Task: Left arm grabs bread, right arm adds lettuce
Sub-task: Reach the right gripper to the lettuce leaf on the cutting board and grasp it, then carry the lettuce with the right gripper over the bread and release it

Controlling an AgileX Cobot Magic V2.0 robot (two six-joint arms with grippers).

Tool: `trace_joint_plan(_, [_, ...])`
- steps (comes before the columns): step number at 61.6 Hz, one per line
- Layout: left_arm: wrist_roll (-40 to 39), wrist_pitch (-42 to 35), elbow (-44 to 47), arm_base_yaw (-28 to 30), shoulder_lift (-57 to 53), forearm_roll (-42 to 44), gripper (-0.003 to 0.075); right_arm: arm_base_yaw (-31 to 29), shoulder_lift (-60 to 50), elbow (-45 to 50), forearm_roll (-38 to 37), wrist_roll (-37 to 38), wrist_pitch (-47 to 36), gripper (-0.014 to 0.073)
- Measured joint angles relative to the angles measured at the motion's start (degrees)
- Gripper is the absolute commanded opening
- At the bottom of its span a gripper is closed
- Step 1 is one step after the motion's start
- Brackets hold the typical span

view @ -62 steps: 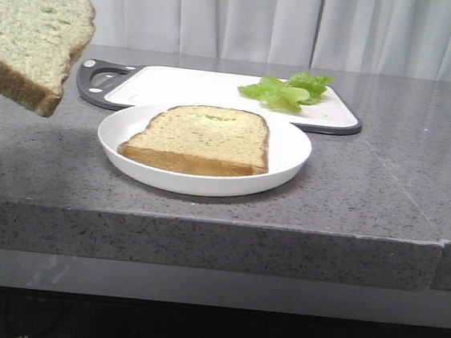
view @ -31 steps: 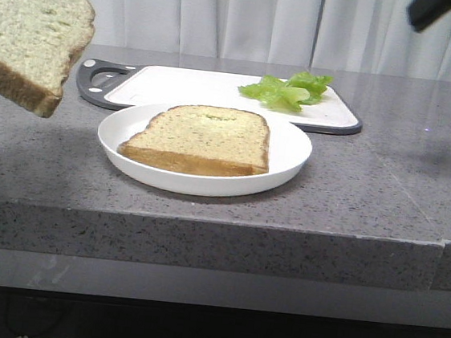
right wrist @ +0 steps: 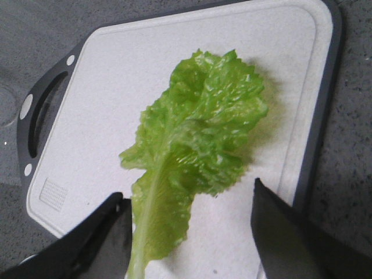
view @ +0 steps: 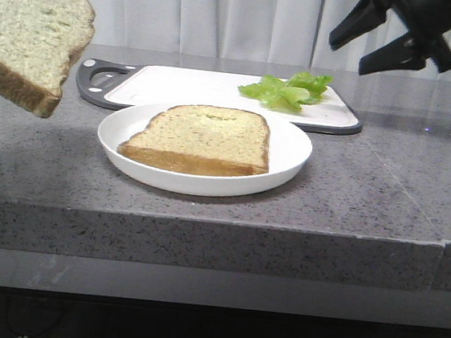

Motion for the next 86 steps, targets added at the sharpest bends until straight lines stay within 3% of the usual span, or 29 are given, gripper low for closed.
trace_joint_plan(14, [0.0,0.0,0.0,0.0,0.0,0.0,-0.002,0.0,8.0,-7.4,2.1,-0.1,0.6,0.0468])
trace_joint_plan(40, [0.0,0.0,0.0,0.0,0.0,0.0,-0.002,0.6,13.9,-12.9,5.7,-0.1,2.9,0.0461])
trace_joint_plan(45, [0.0,0.0,0.0,0.0,0.0,0.0,-0.002,1.0,14.1,-13.3,6.1,-0.1,3.8,0.0415])
trace_joint_plan(69, [0.0,0.0,0.0,0.0,0.0,0.0,-0.002,1.5,14.7,-13.3,6.5,-0.5,4.9,-0.0037])
trace_joint_plan(73, [0.0,0.0,0.0,0.0,0.0,0.0,-0.002,1.5,14.7,-13.3,6.8,-0.5,4.9,-0.0071])
trace_joint_plan(86, [0.0,0.0,0.0,0.0,0.0,0.0,-0.002,1.5,12.5,-13.3,6.9,-0.5,7.5,-0.0066])
